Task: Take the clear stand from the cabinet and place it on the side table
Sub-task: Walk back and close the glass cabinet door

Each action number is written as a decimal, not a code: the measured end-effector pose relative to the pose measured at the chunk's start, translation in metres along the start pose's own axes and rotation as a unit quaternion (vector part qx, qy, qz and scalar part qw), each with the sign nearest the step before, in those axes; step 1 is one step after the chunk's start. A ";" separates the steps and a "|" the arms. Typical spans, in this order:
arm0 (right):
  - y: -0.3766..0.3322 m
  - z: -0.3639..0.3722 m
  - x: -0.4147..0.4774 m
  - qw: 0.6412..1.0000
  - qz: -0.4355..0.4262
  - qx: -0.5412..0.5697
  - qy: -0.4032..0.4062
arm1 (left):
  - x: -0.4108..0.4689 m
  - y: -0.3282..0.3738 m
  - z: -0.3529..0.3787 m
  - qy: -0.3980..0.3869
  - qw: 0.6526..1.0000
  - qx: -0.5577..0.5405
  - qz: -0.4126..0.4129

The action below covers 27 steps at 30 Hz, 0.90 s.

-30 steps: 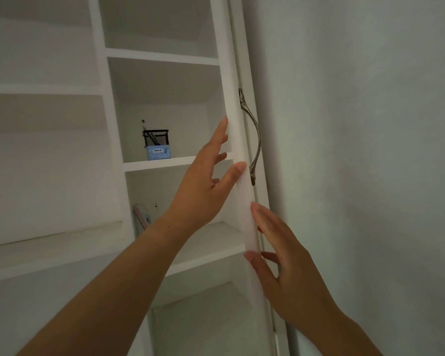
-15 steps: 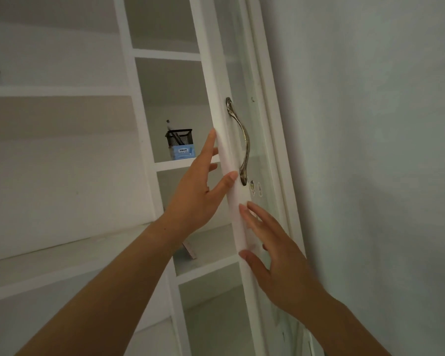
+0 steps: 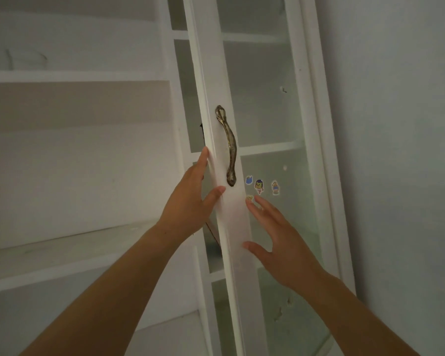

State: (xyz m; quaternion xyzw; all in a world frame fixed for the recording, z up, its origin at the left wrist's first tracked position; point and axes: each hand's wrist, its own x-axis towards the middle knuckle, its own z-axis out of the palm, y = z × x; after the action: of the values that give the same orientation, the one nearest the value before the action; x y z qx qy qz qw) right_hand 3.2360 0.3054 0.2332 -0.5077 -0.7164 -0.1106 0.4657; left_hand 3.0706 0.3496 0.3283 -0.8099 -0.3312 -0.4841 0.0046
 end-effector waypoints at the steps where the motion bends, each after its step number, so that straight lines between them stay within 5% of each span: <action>1: 0.002 0.003 0.006 1.000 -0.008 -0.001 0.002 | 0.001 -0.003 0.000 0.003 1.000 0.005 -0.002; 20: 0.056 0.049 0.086 0.990 -0.123 -0.058 -0.026 | 0.014 -0.056 0.025 0.101 0.978 0.184 -0.009; 27: 0.068 0.064 0.096 0.987 -0.135 -0.079 -0.021 | -0.008 -0.057 0.054 0.049 0.958 0.281 -0.022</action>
State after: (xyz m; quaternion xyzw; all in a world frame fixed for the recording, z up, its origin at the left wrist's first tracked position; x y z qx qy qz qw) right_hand 3.2515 0.4372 0.2521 -0.4440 -0.7770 -0.2179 0.3894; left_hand 3.0797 0.4071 0.2751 -0.7440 -0.4709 -0.4103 0.2375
